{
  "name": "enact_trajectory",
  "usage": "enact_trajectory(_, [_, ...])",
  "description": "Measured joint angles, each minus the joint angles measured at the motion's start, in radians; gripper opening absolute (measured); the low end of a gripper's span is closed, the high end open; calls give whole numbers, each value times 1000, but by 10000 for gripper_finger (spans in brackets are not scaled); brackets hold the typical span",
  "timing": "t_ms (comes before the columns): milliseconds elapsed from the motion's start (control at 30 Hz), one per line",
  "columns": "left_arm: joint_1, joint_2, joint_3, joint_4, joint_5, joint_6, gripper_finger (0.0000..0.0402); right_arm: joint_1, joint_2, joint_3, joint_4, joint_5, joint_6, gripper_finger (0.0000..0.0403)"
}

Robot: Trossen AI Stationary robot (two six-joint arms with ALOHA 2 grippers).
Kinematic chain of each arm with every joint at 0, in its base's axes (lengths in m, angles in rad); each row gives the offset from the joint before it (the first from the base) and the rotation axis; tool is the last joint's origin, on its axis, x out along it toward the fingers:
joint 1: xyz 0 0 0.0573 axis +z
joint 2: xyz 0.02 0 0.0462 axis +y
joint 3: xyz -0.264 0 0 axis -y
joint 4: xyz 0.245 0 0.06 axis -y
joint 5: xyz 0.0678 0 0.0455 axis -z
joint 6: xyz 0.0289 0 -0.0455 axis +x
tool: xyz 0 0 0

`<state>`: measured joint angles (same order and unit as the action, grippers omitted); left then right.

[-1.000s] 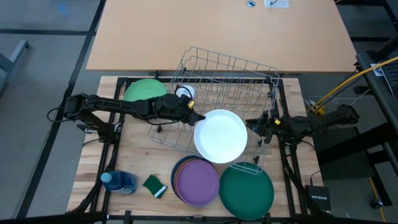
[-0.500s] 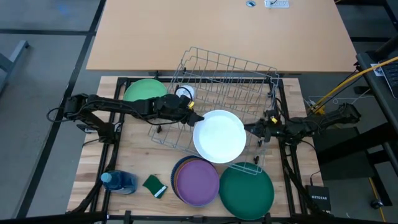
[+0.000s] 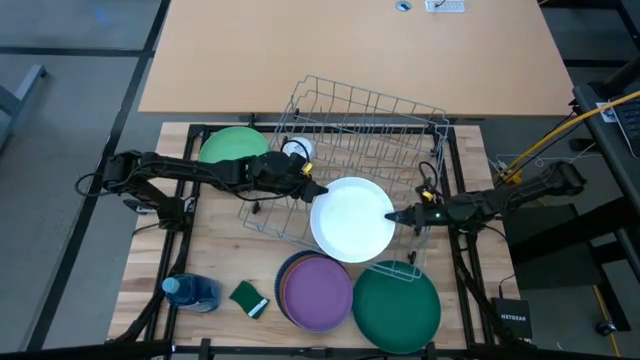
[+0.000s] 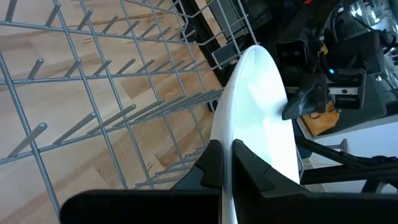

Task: Sort dishes
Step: Put the white plate in the dish rack

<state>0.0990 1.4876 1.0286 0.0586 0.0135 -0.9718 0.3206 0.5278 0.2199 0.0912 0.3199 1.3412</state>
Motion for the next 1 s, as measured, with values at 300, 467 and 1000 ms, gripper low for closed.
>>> enact_trajectory(300, [-1, 0, 0, 2, 3, 10, 0, 0, 106, 0, 136, 0, 1, 160])
enact_trajectory(467, [-1, 0, 0, 2, 1, 11, 0, 0, 161, 0, 166, 5, 0, 139])
enact_trajectory(1000, [6, -1, 0, 161, 9, 37, 55, 0, 196, 6, 254, 51, -71, 50])
